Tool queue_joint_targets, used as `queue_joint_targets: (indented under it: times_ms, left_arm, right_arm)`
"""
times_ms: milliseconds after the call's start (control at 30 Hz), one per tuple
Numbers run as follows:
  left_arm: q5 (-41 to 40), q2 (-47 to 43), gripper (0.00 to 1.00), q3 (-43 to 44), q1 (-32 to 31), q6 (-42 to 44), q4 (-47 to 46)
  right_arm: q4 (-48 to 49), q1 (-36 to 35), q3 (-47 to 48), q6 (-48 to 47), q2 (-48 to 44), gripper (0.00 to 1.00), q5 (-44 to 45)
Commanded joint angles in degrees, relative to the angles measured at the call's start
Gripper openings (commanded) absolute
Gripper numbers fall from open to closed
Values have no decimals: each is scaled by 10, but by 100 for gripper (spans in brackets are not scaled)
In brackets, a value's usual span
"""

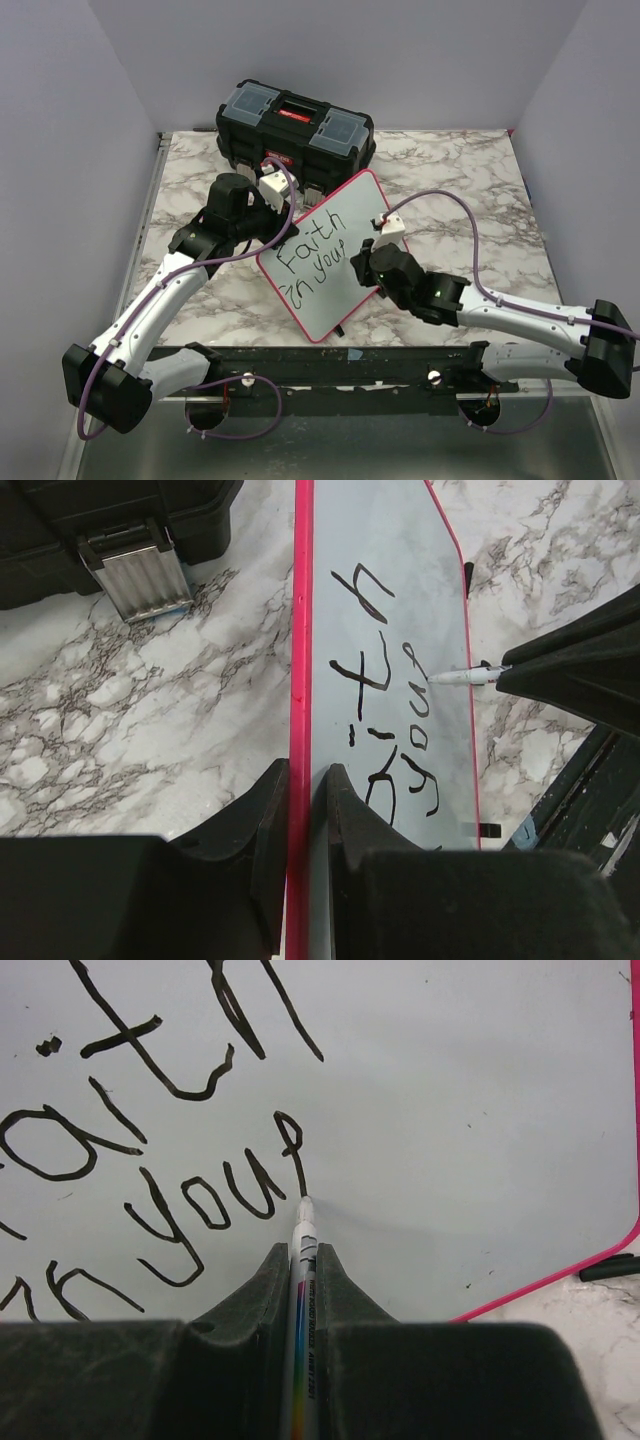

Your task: Write a sentence on the whiteboard

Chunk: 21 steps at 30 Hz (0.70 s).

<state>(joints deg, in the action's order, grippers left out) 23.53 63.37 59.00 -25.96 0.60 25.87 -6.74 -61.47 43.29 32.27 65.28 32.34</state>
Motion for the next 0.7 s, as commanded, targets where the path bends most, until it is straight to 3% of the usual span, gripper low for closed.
queue_joint_targets:
  times_ms: [0,667]
  left_arm:
    - [-13,-13,0,2,-3,27,-11]
    - [-14,-10,0,2,-3,27,-10]
  right_arm:
    - [-14,1,30,-23,24,1,15]
    - [-15,7,90,-50,61,1,74]
